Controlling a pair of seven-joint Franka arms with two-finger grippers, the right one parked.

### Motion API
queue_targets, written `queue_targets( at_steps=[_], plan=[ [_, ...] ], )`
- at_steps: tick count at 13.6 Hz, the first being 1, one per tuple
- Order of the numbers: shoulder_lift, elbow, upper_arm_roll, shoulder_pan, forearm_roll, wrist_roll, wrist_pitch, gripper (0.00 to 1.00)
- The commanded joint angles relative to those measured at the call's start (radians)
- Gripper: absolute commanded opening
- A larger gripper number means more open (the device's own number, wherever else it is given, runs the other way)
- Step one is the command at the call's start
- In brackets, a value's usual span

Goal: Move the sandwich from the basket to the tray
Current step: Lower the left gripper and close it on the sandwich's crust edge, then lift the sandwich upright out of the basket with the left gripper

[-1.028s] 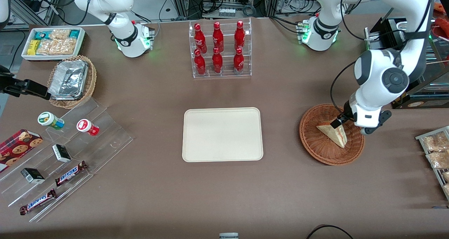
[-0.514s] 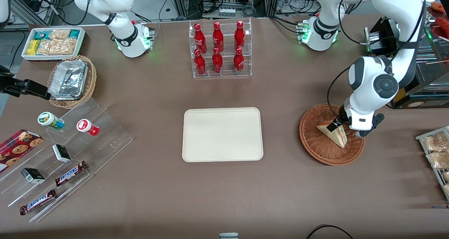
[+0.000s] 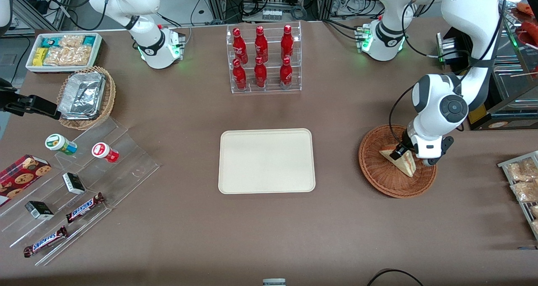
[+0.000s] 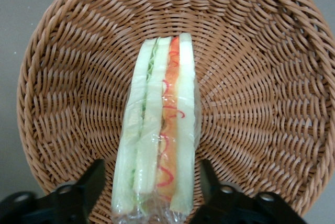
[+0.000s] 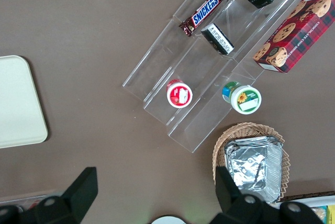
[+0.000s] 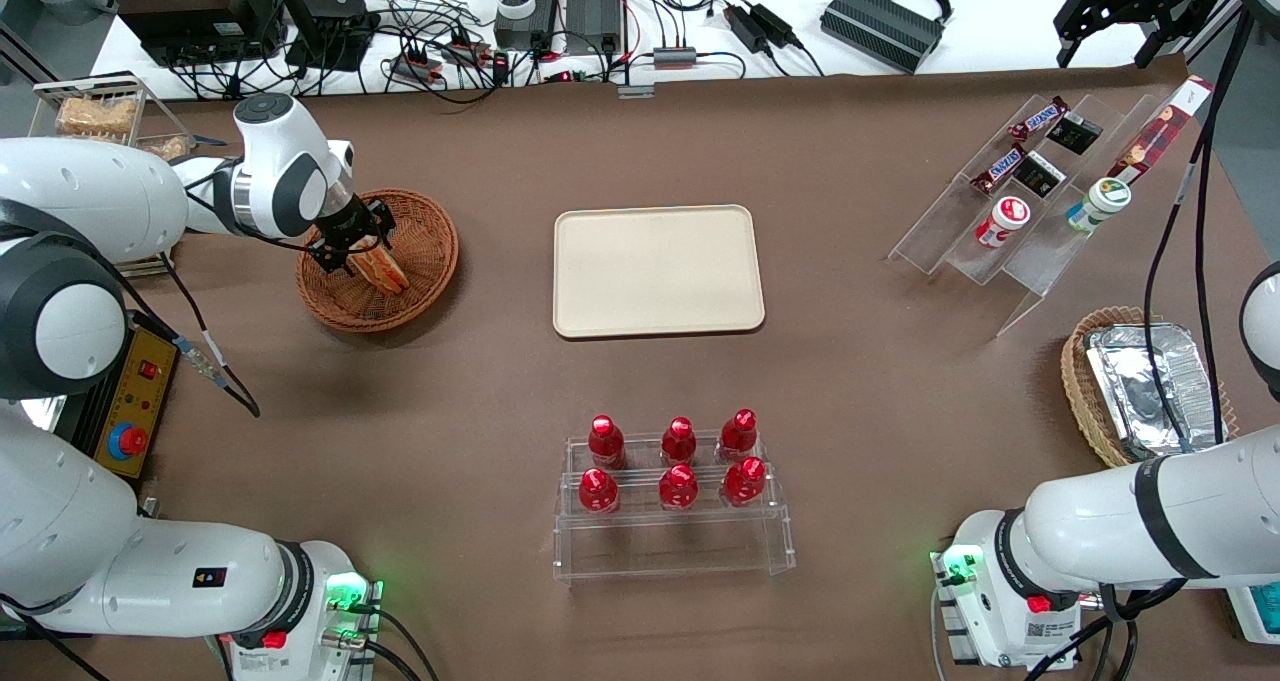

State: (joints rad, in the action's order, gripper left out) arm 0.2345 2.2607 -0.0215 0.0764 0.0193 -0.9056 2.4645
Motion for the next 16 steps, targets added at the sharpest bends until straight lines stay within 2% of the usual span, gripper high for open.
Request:
queue_targets(
  at_steps=[1,6,9,11,12,14,16],
  plan=[
    [-0.009,0.010,0.005,0.006,0.018,-0.039,0.018,0.00],
    [-0.070,-0.006,0.005,0.008,0.021,0.013,-0.060,0.00],
    [-0.119,-0.064,0.002,0.023,0.021,0.128,-0.198,0.00],
    [-0.116,-0.153,-0.003,0.057,0.066,0.221,-0.332,0.00],
    [-0.113,-0.176,-0.012,0.071,0.098,0.281,-0.379,0.00],
    [-0.112,-0.206,-0.053,0.079,0.100,0.371,-0.401,0.00],
    [-0.069,-0.266,-0.121,0.080,0.099,0.375,-0.432,0.00]
  ],
)
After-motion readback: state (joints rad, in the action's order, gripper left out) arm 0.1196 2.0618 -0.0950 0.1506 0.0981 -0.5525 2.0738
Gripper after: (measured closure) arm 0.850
